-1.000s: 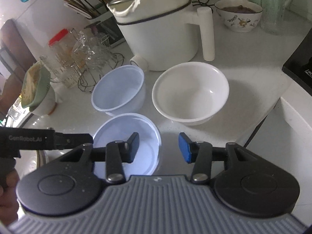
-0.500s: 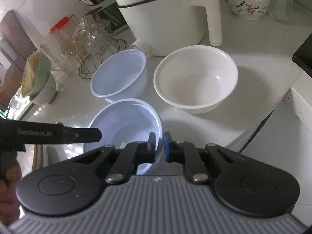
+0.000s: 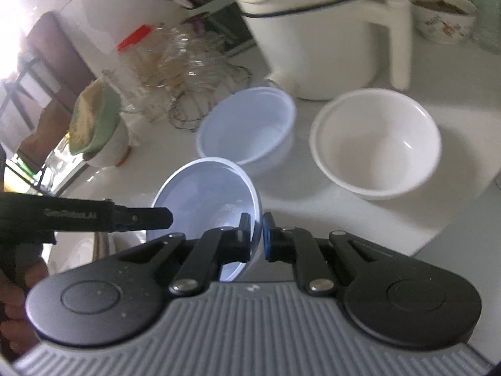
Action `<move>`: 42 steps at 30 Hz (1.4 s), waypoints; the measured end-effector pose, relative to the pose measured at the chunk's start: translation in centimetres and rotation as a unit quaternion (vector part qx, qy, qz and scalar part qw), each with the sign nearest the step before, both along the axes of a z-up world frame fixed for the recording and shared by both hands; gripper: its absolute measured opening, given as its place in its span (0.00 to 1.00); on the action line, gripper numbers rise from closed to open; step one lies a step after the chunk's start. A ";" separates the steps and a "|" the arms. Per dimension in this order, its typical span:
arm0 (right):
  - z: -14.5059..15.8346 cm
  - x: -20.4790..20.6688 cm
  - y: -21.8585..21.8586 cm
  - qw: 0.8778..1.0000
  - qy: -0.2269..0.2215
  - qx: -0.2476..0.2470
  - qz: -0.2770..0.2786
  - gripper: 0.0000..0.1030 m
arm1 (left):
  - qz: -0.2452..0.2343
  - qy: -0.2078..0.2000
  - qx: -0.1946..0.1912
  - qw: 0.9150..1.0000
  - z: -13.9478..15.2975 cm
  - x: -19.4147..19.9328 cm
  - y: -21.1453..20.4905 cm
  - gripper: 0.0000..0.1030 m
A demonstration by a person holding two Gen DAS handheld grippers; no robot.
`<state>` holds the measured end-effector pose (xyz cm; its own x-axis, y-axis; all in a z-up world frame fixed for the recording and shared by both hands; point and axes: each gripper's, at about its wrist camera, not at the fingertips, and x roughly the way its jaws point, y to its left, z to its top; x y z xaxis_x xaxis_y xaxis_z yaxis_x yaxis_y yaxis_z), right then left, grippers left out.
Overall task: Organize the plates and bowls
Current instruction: 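Close both grippers on the light blue bowl rim and lift it, then carry the blue bowl beside the plate stack, lower it, open both grippers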
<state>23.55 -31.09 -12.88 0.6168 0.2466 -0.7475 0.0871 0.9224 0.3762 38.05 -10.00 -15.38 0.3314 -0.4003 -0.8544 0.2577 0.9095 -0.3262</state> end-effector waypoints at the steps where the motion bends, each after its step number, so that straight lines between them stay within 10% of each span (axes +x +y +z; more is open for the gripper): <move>1: 0.2 0.2 0.3 1.000 -0.003 -0.001 0.006 0.10 | 0.001 -0.003 0.005 1.000 0.1 0.1 0.1 0.26; 23: -0.8 3.7 4.2 0.996 0.012 0.001 0.085 0.11 | 0.078 0.010 0.045 0.996 -1.1 -0.3 3.5 0.27; 42: 4.4 4.4 2.5 0.990 -0.049 -0.003 0.131 0.17 | 0.180 -0.057 0.053 0.981 7.7 -4.6 6.0 0.40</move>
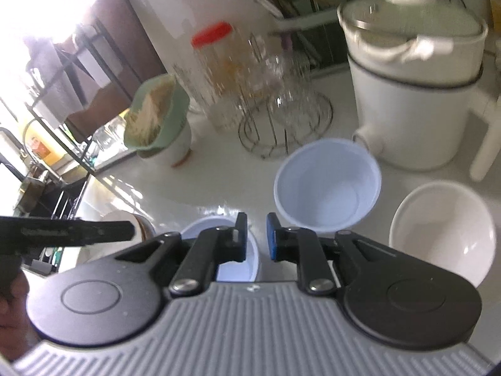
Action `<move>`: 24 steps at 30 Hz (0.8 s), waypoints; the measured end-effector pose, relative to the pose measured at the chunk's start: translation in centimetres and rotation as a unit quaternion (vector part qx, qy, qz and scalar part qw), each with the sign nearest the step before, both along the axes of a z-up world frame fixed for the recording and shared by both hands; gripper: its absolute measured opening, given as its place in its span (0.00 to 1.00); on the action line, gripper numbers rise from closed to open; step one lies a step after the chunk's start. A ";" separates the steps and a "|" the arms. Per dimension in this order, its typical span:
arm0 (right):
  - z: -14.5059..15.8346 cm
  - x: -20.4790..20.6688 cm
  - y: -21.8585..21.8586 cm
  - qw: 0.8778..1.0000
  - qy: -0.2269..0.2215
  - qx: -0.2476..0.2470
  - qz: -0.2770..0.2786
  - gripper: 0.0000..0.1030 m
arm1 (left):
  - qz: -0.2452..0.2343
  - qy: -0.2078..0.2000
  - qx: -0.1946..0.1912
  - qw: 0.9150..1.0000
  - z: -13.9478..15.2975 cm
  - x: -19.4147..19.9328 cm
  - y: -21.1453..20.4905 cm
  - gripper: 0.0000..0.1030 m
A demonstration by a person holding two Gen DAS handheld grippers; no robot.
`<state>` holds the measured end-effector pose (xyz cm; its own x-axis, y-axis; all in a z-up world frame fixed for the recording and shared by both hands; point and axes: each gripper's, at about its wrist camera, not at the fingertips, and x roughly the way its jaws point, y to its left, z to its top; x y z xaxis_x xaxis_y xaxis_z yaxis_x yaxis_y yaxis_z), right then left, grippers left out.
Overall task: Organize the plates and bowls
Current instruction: 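Carry the blue bowl beside the plate stack, lower it, open both grippers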
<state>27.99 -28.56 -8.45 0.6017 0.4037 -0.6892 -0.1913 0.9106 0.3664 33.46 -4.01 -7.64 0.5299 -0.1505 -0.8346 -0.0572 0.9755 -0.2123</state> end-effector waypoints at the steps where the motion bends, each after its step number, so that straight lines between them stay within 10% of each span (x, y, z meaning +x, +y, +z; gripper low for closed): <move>1: 0.5 -0.3 -0.1 1.000 -0.006 -0.002 -0.002 0.17 | -0.001 -0.007 0.001 1.000 0.7 -0.4 0.1 0.40; 13: 7.8 -6.1 0.1 0.996 -0.081 -0.003 -0.044 0.17 | -0.031 -0.081 -0.004 0.996 9.2 -6.9 1.2 0.40; 24: 10.4 -12.6 1.1 0.990 -0.114 -0.017 -0.079 0.17 | -0.073 -0.100 -0.033 0.992 11.1 -12.8 1.9 0.40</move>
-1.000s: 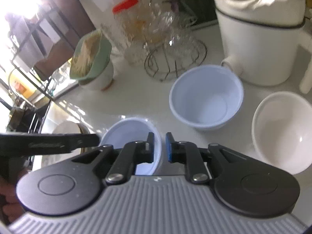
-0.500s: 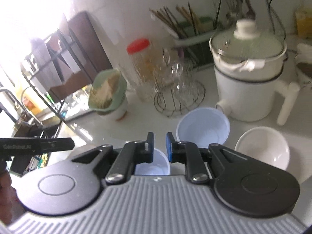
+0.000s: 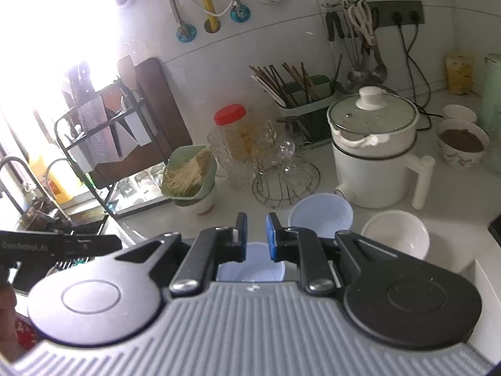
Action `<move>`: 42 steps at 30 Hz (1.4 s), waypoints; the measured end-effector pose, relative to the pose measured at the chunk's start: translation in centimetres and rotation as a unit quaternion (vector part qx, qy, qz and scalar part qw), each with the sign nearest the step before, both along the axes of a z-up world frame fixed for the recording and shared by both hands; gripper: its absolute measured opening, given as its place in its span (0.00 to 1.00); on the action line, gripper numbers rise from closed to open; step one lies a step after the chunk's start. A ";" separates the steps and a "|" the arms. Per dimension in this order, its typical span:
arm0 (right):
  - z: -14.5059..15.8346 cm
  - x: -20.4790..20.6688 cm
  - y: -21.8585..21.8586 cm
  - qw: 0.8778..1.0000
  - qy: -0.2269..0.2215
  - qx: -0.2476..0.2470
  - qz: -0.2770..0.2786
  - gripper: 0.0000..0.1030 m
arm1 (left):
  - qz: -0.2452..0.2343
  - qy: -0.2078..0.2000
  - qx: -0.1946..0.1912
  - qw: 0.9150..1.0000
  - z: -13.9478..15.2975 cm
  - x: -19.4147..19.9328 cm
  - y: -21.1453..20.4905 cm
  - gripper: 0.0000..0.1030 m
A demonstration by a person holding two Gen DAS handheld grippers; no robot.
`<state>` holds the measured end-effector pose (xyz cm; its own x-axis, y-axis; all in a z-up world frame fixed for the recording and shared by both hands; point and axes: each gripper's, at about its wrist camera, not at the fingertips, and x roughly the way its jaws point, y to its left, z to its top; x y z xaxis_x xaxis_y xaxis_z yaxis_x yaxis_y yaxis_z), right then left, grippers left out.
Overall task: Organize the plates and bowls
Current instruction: 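Carry the blue bowl beside the plate stack, lower it, open both grippers, then move both tools to the second light blue bowl by the rice cooker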
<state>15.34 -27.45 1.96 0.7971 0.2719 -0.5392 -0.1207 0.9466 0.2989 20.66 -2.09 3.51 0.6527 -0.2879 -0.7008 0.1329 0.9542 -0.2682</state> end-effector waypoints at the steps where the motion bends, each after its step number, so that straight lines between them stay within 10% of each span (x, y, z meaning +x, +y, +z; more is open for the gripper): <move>1: 0.0 -0.4 0.1 1.000 0.001 -0.001 -0.004 0.17 | -0.004 -0.001 -0.005 1.000 0.1 -0.4 0.1 0.40; 5: 0.2 -2.2 0.5 1.000 -0.004 -0.015 -0.025 0.22 | -0.017 -0.010 -0.009 1.000 0.2 -1.5 0.3 0.49; 9: 0.2 -4.0 0.7 0.998 -0.017 -0.026 -0.047 0.77 | -0.018 -0.016 -0.011 1.000 0.2 -2.5 1.1 0.64; 14: -0.3 -5.6 0.5 0.997 -0.006 -0.015 -0.072 0.77 | -0.006 -0.024 0.006 1.000 0.3 -3.9 2.2 0.92; 29: -2.5 -8.6 2.7 0.995 0.021 -0.005 -0.095 0.77 | -0.015 0.000 0.024 1.000 -2.7 -3.8 4.3 0.95; 42: -6.2 -4.6 1.3 0.990 0.043 0.028 -0.130 0.77 | -0.037 0.013 0.047 0.998 -5.3 4.1 2.0 0.95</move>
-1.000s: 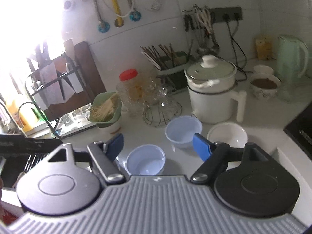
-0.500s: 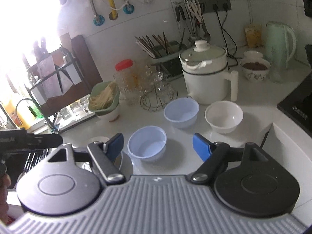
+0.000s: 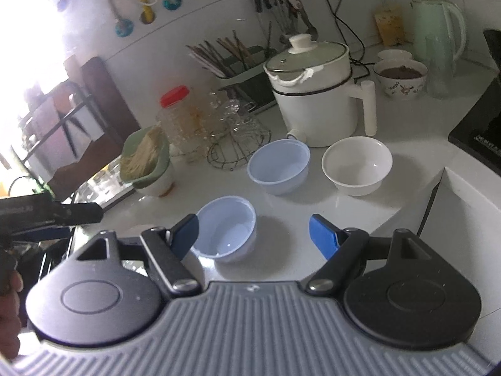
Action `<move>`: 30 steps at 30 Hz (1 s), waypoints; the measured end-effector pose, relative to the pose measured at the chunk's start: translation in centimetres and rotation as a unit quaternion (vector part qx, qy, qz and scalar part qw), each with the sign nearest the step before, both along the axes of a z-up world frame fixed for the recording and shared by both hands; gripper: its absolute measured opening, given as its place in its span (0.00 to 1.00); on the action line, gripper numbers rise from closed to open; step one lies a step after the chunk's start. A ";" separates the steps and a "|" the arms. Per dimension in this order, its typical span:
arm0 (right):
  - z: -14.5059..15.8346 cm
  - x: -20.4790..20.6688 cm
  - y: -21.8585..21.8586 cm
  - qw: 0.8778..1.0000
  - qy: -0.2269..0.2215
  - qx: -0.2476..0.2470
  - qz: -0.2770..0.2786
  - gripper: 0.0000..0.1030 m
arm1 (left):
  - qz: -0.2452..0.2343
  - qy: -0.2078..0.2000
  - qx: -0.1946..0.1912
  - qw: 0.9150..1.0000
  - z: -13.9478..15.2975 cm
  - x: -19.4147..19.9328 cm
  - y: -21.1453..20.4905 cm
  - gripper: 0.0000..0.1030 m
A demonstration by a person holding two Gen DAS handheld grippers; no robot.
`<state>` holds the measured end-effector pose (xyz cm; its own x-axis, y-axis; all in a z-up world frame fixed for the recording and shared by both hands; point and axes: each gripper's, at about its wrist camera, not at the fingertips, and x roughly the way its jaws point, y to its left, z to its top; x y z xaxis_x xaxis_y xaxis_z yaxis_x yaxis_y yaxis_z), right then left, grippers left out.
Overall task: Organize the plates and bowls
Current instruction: 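Move both tools to the second light blue bowl by the rice cooker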
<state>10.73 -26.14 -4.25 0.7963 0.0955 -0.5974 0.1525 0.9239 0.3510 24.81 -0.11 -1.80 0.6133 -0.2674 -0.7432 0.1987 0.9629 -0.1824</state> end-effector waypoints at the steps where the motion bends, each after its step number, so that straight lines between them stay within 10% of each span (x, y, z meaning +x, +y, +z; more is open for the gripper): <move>1: -0.4 0.5 -0.2 1.000 0.003 0.004 -0.005 0.77 | -0.006 0.001 0.000 1.000 -0.3 0.8 -0.3 0.95; 16: -5.2 8.4 -0.9 0.995 0.059 0.072 -0.035 0.76 | -0.047 0.057 -0.003 0.997 -5.4 12.6 -3.1 0.95; 30: -8.4 14.8 -3.2 0.987 0.090 0.096 -0.092 0.54 | -0.103 0.116 -0.030 0.987 -11.1 21.9 -8.4 0.85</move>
